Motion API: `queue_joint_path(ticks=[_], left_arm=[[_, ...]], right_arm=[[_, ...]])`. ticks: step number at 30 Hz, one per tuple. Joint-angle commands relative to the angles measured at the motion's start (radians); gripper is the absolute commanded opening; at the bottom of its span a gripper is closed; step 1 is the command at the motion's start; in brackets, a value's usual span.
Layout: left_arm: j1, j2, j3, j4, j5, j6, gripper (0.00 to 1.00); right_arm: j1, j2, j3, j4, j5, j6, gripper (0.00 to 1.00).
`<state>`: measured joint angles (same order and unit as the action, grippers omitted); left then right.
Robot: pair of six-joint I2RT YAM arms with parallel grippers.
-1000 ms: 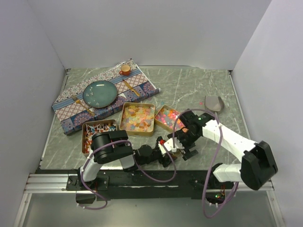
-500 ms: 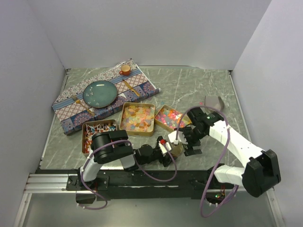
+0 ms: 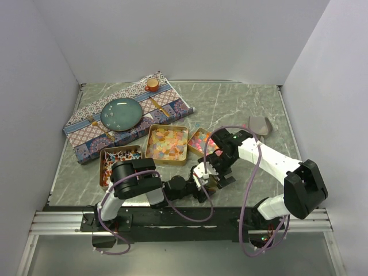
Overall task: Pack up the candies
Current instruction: Screw the bottle lid onto the packing bottle.
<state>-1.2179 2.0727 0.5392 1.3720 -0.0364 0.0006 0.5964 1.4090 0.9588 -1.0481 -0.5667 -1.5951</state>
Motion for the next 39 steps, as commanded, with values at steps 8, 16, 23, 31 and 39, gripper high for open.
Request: queue_joint_path(ticks=[8, 16, 23, 31, 39], left_arm=[[0.009, 0.044, -0.025, -0.225, -0.048, 0.033, 0.01], [0.011, 0.036, -0.013, -0.280, -0.082, 0.006, 0.01], [0.014, 0.033, -0.018, -0.280, -0.066, 0.015, 0.01], [0.008, 0.058, -0.008, -0.284, -0.040, 0.015, 0.01], [0.006, 0.047, -0.016, -0.286, -0.046, 0.013, 0.01]], right_arm=[[0.048, 0.117, 0.024, 0.036, -0.001, 0.069, 0.83], [0.052, 0.023, -0.107, 0.233, -0.039, 0.579, 0.52], [-0.061, -0.179, -0.119, 0.232, -0.053, 0.624, 1.00], [-0.227, -0.199, 0.041, 0.175, -0.192, 0.637, 0.88], [-0.060, -0.099, -0.055, 0.218, -0.147, 0.595, 0.00]])
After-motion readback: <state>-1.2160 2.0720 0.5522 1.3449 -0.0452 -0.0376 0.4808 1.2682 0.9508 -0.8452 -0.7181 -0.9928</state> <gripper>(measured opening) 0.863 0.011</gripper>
